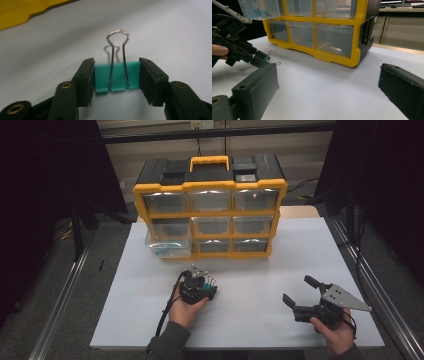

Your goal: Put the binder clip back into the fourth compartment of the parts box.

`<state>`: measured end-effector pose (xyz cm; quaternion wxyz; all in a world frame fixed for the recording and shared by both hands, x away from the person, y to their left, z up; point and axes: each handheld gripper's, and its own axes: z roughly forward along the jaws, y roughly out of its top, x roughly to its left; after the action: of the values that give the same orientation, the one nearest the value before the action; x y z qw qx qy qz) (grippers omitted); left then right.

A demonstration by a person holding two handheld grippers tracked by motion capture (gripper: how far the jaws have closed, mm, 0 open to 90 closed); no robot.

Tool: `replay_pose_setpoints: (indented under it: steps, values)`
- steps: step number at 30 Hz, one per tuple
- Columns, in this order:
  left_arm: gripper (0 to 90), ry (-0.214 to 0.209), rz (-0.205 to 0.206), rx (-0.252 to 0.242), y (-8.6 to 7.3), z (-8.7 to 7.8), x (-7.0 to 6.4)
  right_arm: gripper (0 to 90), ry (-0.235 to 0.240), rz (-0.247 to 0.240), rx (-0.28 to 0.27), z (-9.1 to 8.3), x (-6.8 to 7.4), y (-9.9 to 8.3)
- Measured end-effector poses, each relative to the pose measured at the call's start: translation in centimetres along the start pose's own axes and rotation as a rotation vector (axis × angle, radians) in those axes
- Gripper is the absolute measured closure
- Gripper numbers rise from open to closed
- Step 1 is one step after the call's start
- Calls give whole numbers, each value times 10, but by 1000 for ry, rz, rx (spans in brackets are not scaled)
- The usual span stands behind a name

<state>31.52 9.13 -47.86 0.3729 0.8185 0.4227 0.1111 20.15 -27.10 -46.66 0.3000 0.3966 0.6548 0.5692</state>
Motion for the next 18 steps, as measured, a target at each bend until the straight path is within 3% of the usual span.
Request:
replay_pose_setpoints:
  steps: [4,6,13,17,18]
  values:
    - [500,9,3,-19,1,-4,0,23,-2,0,-2,0,0,0]
    - [501,-16,-5,-35,3,-8,1,23,0,-2,-2,0,0,0]
    - [501,-43,-7,-74,12,-24,2,23,1,-3,-2,-1,-1,0]
    - [501,-83,-24,-131,21,-34,-3,23,-2,-5,-1,0,-1,0]
    - [501,-81,-10,-133,24,-38,-3,23,-2,-5,-2,0,-1,0]
